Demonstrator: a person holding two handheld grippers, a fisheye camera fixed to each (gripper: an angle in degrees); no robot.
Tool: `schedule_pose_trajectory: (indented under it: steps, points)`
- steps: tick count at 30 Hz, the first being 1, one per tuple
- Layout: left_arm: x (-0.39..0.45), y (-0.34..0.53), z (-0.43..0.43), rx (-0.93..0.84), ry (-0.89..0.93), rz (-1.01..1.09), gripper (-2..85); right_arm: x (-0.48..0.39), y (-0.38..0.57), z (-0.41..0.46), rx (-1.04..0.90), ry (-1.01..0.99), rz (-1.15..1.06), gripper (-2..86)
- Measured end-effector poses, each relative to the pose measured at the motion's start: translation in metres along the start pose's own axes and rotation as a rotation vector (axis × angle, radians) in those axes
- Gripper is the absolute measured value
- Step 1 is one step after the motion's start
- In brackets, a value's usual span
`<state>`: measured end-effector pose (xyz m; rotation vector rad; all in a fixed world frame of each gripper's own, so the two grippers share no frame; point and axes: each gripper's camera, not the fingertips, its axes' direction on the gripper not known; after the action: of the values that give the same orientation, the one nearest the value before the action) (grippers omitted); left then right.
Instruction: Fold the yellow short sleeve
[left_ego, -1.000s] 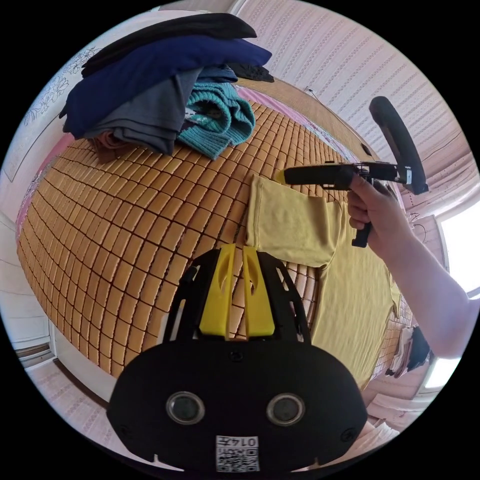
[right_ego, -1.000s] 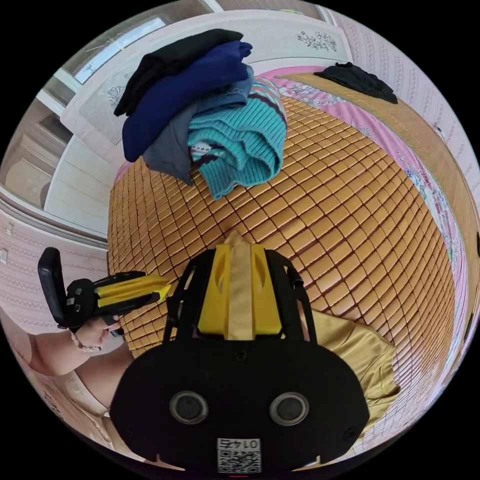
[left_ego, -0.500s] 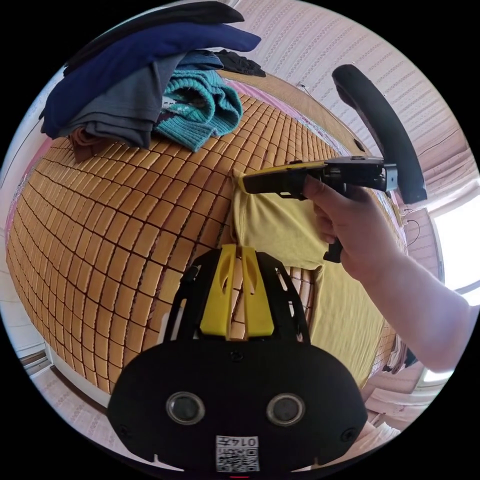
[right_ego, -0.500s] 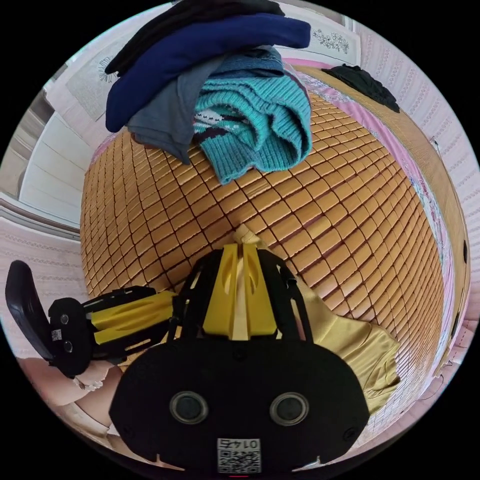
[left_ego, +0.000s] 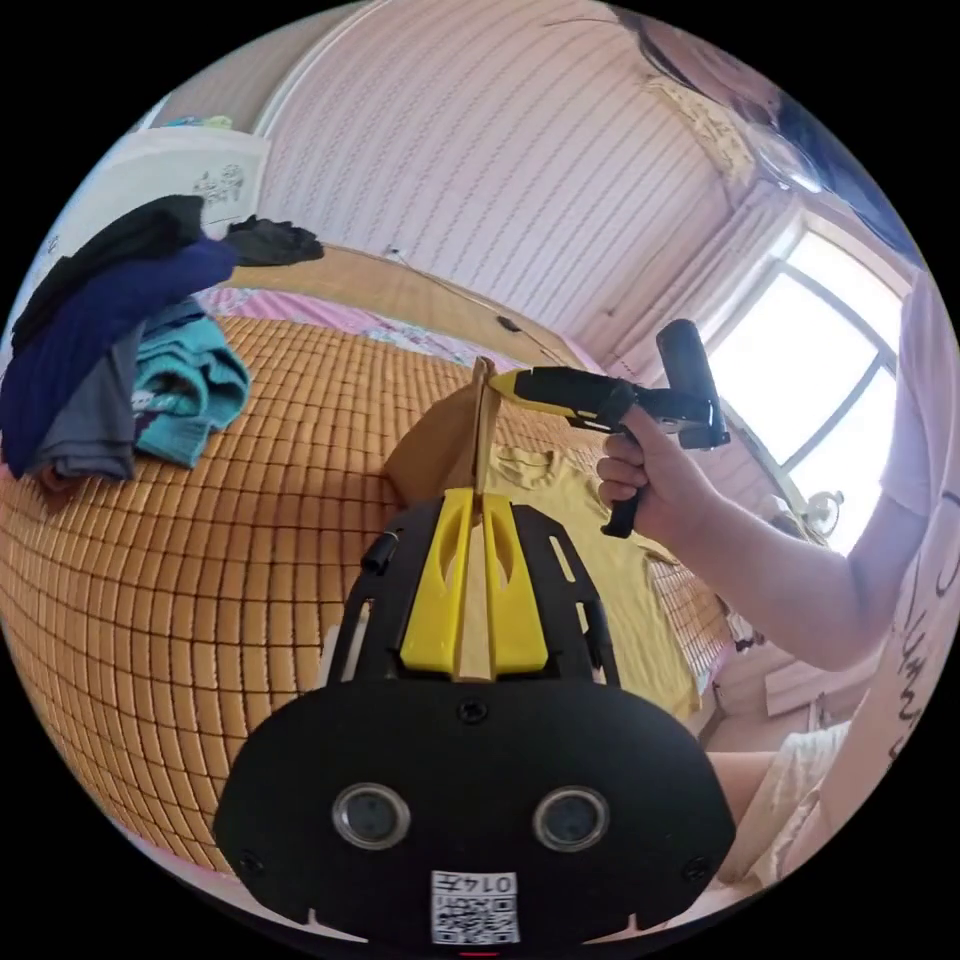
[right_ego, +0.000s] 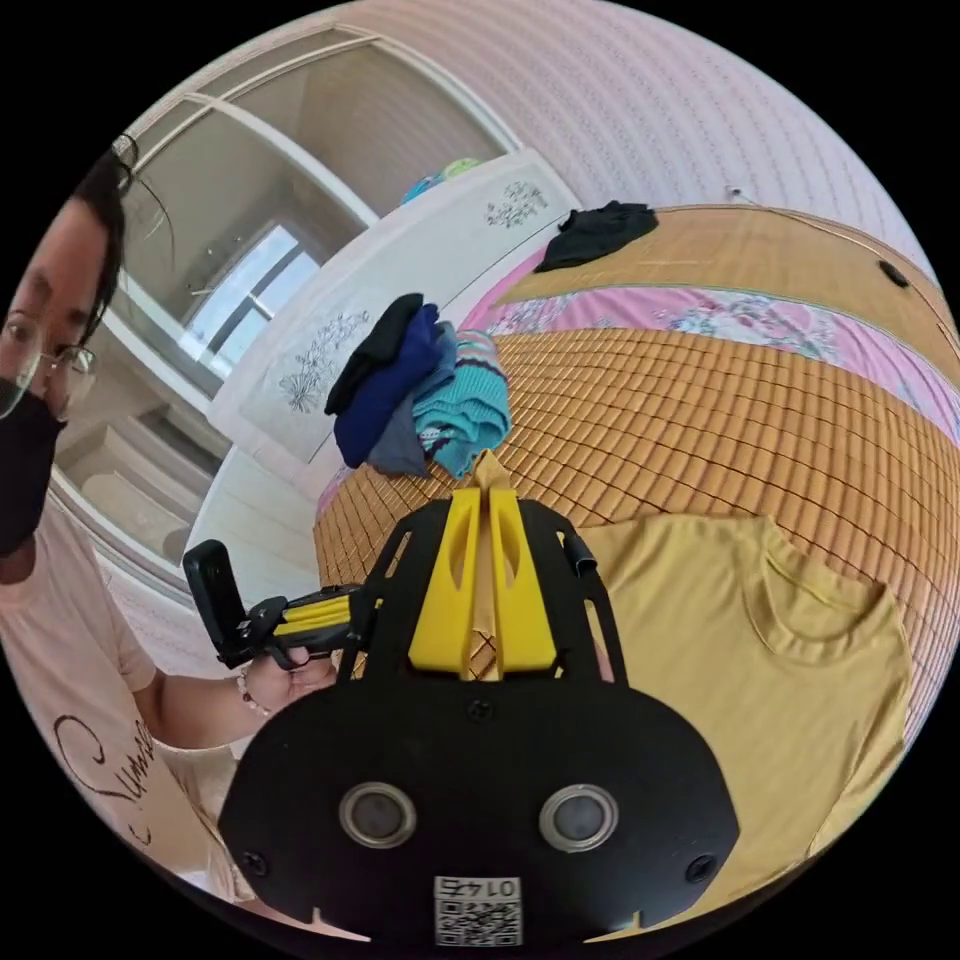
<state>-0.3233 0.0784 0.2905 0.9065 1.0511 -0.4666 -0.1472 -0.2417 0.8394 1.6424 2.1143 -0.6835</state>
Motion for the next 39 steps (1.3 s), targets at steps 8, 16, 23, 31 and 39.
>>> schedule_pose_trajectory:
  steps: [8, 16, 23, 31, 39]
  points:
    - [0.101, 0.065, 0.103, -0.295, 0.177, 0.191, -0.7, 0.083, 0.140, -0.053, -0.076, 0.199, 0.314, 0.8]
    - [0.118, 0.143, 0.161, -0.493, 0.172, 0.286, 1.2, 0.123, 0.204, -0.032, -0.205, 0.260, 0.407, 0.7]
    - [0.085, 0.165, 0.158, -0.476, 0.053, 0.330, 4.0, 0.139, 0.192, -0.035, -0.196, 0.377, 0.351, 1.1]
    - [0.016, 0.172, 0.197, -0.435, -0.187, 0.378, 4.8, 0.163, 0.056, 0.078, -0.227, 0.251, 0.020, 7.3]
    - [-0.035, 0.188, 0.248, -0.510, -0.158, 0.307, 2.1, 0.176, 0.012, 0.150, -0.342, 0.241, -0.081, 1.9]
